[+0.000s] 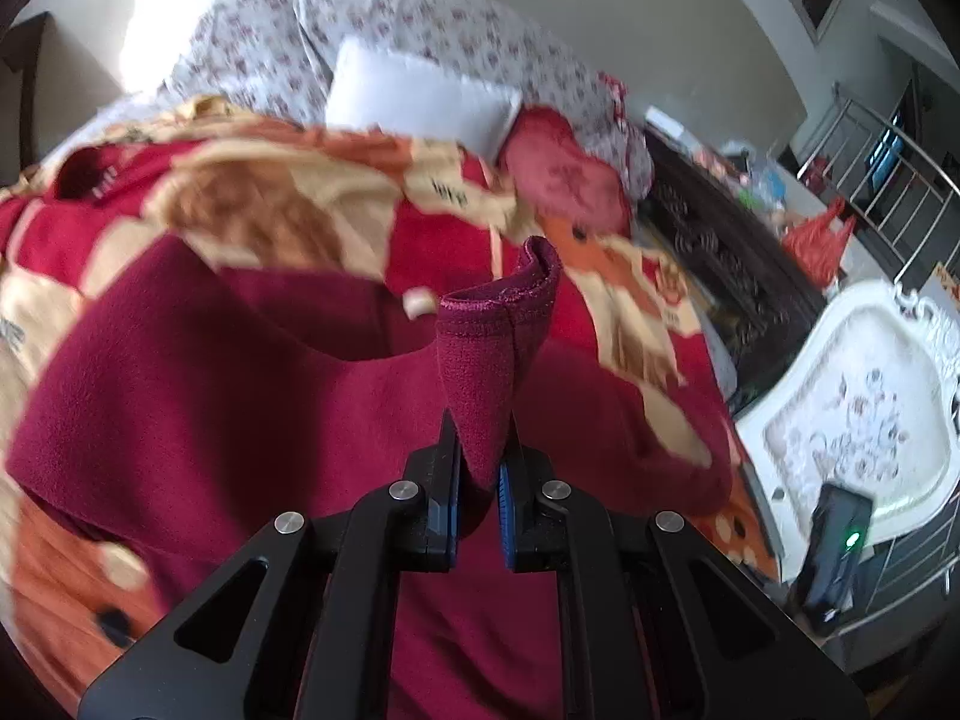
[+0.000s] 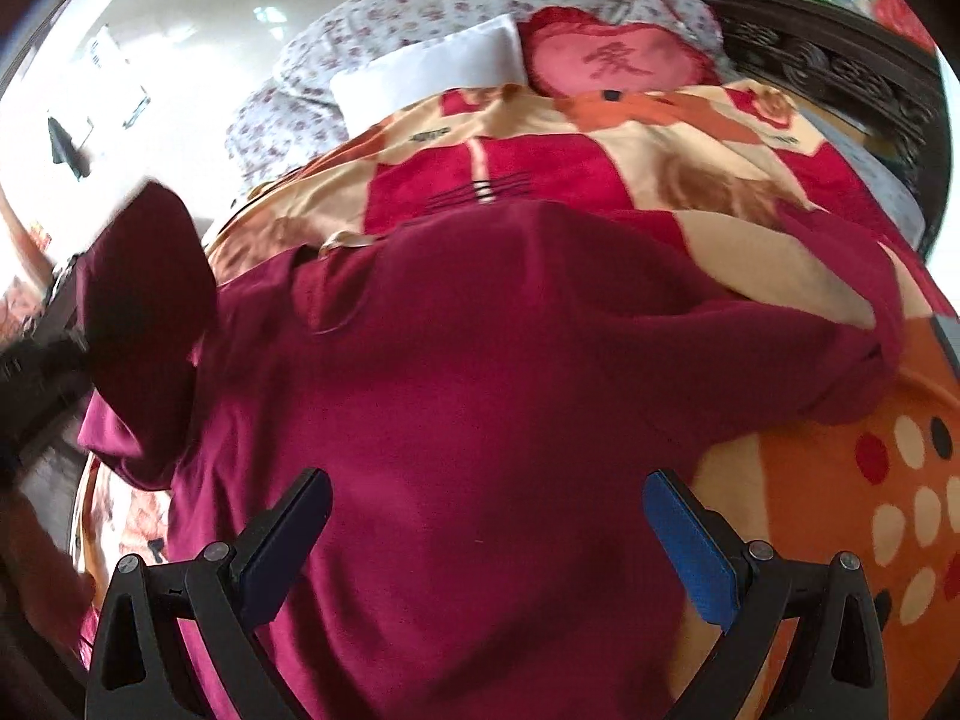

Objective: Fold small clothes

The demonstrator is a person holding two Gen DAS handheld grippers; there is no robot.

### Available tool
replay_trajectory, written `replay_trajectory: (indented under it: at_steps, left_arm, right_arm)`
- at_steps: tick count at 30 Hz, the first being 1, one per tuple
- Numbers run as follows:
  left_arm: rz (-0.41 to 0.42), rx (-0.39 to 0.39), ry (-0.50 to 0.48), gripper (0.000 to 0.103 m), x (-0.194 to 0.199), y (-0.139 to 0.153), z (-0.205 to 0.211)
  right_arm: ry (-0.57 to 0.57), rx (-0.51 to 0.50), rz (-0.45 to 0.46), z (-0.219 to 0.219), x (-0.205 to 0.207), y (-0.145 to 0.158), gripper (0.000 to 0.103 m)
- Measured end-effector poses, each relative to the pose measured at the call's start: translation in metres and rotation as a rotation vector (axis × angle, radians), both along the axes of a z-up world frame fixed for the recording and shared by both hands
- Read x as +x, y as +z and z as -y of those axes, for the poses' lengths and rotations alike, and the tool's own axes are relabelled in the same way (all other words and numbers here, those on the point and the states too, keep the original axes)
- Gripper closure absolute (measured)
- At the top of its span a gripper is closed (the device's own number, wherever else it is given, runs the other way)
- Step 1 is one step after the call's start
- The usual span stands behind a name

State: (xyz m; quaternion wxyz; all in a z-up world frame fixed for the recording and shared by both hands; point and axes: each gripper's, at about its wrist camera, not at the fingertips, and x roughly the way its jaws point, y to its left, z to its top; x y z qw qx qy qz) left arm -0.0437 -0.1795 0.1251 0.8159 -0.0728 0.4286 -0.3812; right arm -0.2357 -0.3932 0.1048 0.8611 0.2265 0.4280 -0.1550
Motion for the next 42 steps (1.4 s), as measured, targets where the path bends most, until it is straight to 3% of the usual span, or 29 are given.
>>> replay_trajectory:
  at_steps: [7,15,18,20,23,24,27,31,34,38,40,41,42]
  left_arm:
    - [-0.064,0.077,-0.068,0.094,-0.029,-0.051,0.039]
    - [-0.079,0.139,-0.135,0.094,-0.047,-0.077,0.059]
    - [-0.117,0.122,-0.148,0.084,-0.047,-0.069,0.048]
    - [-0.112,0.101,-0.151,0.067,-0.049,-0.056,0.035]
    - [-0.025,0.056,-0.121,0.044,-0.054,-0.028,0.002]
    - [0.004,0.052,-0.107,0.042,-0.055,-0.020,-0.009]
    - [0.060,0.055,-0.060,0.041,-0.051,-0.007,-0.040]
    - [0.158,0.124,0.110,0.041,-0.032,-0.005,-0.090]
    - [0.140,0.187,0.192,0.041,-0.012,-0.018,-0.114]
    - [0.074,0.199,0.265,0.041,0.002,-0.037,-0.136]
    - [0.050,0.197,0.286,0.041,0.005,-0.043,-0.141]
    - [0.044,0.196,0.290,0.041,0.004,-0.044,-0.141]
    - [0.040,0.196,0.295,0.041,0.004,-0.046,-0.143]
  right_arm:
    - [-0.050,0.008,-0.028,0.018,-0.016,-0.010,0.000]
    - [-0.092,0.016,-0.041,0.032,-0.026,-0.014,0.000]
    - [-0.104,0.014,-0.032,0.035,-0.027,-0.011,0.000]
    - [-0.107,0.021,-0.024,0.035,-0.026,-0.010,0.000]
    - [-0.093,0.050,-0.002,0.033,-0.021,-0.008,0.000]
    - [-0.086,0.054,0.002,0.032,-0.019,-0.007,0.000]
    - [-0.050,0.063,0.012,0.023,-0.008,-0.007,0.000]
    - [0.004,0.034,-0.009,0.014,0.007,-0.014,0.000]
    - [0.053,-0.020,-0.014,0.008,0.024,-0.017,0.003]
    - [0.108,-0.067,-0.030,0.003,0.044,-0.025,0.034]
    - [0.131,-0.102,-0.054,0.001,0.055,-0.034,0.043]
    - [0.141,-0.123,-0.056,-0.001,0.058,-0.036,0.051]
    - [0.152,-0.141,-0.045,-0.003,0.059,-0.035,0.068]
